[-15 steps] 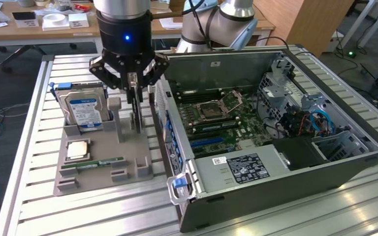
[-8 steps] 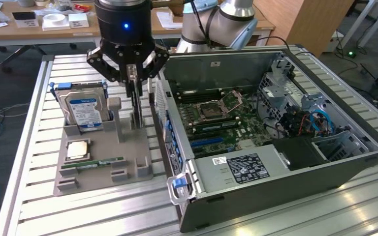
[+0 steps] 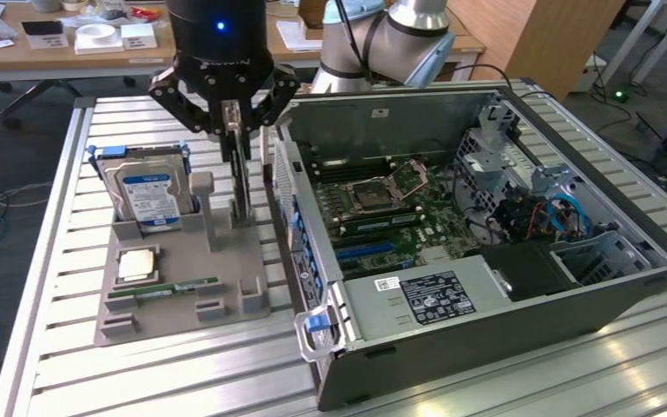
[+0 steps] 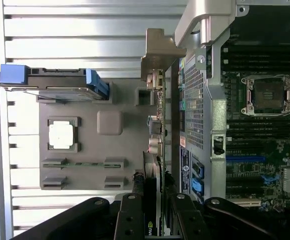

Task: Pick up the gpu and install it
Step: 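Pick up the gpu and move the gpu toward the slot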

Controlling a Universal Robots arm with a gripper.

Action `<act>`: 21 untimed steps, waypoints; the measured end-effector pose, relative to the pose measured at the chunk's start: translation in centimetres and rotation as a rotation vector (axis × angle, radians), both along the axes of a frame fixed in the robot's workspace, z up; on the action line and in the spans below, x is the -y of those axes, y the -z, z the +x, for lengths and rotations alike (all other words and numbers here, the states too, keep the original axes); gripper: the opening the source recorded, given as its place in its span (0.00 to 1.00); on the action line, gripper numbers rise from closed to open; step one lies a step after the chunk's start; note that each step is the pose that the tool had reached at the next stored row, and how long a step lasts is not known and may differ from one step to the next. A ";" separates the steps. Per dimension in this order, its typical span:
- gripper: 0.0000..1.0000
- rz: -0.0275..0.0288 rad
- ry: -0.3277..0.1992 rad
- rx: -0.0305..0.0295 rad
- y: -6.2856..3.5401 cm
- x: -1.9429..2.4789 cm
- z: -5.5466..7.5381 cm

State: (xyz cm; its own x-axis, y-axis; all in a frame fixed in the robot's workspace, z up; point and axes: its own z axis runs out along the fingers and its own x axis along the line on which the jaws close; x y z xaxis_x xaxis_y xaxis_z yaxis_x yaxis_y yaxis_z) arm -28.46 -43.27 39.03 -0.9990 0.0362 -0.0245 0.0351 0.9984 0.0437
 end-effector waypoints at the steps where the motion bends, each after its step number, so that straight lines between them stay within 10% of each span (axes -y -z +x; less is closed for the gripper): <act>1: 0.26 0.0000 0.000 -0.0001 -0.15 0.00 0.0; 21: 0.26 -0.0001 0.000 0.0000 -4.21 0.00 0.0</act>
State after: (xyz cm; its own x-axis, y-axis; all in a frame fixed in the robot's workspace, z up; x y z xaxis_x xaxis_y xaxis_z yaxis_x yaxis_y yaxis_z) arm -28.46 -43.27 43.24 -0.9990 0.0362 -0.0245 0.0351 0.9984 0.0437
